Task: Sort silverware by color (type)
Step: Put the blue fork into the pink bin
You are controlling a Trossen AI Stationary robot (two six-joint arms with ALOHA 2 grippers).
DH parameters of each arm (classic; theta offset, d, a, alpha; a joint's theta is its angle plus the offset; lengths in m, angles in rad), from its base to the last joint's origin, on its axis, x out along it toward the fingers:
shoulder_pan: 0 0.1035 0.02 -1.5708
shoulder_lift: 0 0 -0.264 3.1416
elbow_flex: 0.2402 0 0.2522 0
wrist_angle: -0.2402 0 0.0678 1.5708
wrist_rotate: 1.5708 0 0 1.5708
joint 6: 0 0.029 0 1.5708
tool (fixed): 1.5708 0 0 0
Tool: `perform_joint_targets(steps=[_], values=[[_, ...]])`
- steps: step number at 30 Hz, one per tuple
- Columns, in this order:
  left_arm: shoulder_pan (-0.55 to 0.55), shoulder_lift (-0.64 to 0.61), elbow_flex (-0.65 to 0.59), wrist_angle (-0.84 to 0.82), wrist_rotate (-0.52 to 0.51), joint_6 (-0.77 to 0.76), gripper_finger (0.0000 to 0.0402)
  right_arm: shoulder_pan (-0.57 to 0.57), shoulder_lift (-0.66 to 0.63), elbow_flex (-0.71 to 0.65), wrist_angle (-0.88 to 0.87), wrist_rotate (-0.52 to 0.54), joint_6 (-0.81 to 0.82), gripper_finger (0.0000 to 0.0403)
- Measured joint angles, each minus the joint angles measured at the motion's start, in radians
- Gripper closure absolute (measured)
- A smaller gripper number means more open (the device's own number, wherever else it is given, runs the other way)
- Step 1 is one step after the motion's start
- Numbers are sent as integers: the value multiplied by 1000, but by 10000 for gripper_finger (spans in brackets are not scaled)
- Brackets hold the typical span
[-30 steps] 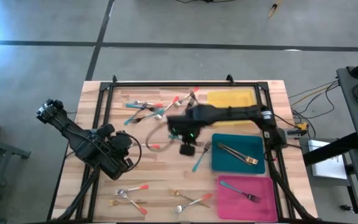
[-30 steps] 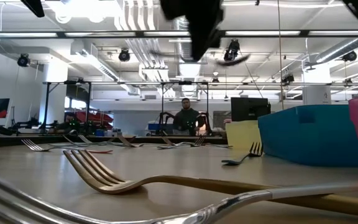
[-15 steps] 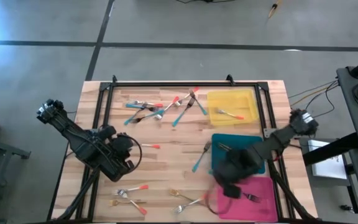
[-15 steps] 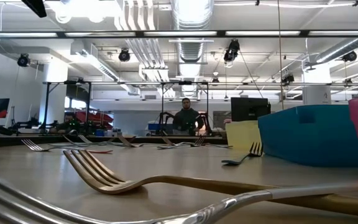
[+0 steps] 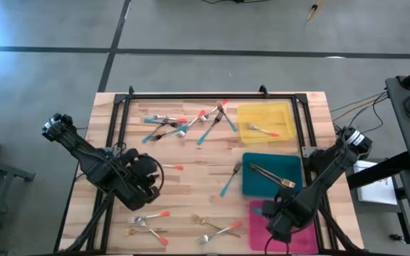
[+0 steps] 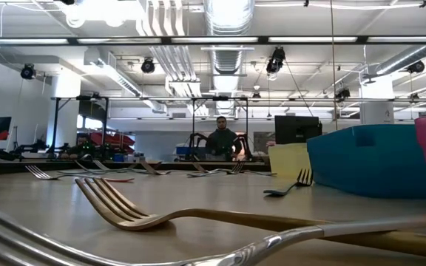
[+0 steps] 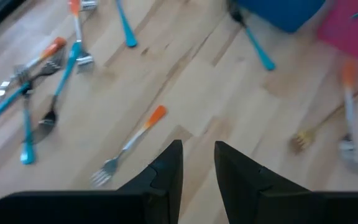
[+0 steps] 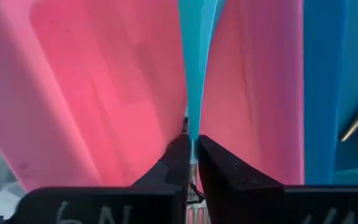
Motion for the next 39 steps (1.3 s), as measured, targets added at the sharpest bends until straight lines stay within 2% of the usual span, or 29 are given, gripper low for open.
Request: perform_joint_targets(steps=[7, 12, 18, 22, 28, 30, 35, 39], values=[[-1, 0, 0, 110, 48, -3, 325, 0, -2, 21, -4, 3, -124, 318], [-1, 0, 0, 148, 55, -4, 325, -33, -2, 78, -57, 8, -332, 296], [-1, -1, 8, 137, 70, 15, 325, -162, -3, 179, -52, 126, -588, 307], [-1, -2, 8, 112, 70, 51, 325, -281, 1, 231, -8, 158, -792, 318], [-7, -3, 9, 46, 97, 65, 325, -427, 8, 227, 151, 163, -1307, 329], [-12, -3, 9, 2, 99, 65, 325, -472, 8, 215, 178, 161, -1427, 330], [-14, -3, 9, -114, 94, 84, 325, -574, 8, 178, 207, 158, -1477, 330], [-14, -4, 9, -145, 62, 109, 325, -600, 28, 161, 255, 145, -1508, 330]])
